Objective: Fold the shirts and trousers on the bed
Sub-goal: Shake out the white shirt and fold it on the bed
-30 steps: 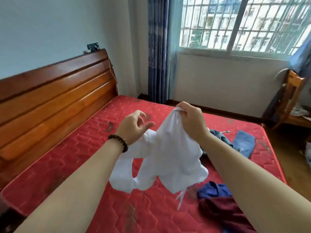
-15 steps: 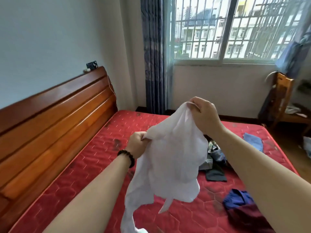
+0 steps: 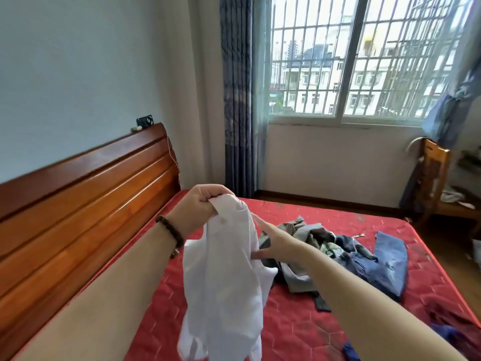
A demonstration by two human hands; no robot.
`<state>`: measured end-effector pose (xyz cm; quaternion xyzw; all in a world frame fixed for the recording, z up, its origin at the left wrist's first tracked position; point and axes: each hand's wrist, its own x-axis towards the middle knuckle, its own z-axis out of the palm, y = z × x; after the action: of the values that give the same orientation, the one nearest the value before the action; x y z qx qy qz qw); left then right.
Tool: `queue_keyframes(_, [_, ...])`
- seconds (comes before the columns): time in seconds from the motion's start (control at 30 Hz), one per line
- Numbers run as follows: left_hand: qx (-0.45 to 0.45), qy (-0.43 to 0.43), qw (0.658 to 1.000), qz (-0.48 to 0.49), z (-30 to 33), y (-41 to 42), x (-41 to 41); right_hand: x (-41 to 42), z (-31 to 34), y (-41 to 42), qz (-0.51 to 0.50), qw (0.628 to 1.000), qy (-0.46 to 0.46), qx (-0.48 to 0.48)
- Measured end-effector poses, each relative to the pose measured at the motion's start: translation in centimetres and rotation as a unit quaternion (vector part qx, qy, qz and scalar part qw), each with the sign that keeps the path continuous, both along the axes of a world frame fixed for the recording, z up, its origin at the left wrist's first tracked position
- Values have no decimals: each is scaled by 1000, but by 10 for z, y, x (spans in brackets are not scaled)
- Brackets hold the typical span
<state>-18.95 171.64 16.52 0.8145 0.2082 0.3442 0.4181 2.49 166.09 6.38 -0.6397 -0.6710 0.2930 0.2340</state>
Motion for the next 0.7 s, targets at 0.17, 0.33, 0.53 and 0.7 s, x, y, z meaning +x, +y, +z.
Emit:
queue_keyframes(0.17, [-21, 11, 1000, 13, 7, 2, -21, -8, -18, 23, -81, 990, 73, 87])
queue_keyframes(0.33, [-109, 204, 971, -58, 4, 21, -57, -1, 9, 27, -119, 966, 82, 216])
queue_keyframes(0.53, [-177, 273, 945, -40, 0, 28, -39, -24, 54, 15, -111, 940, 98, 307])
queue_keyframes(0.7, [-219, 116, 967, -56, -19, 12, 16, -38, 74, -3, -58, 931, 129, 337])
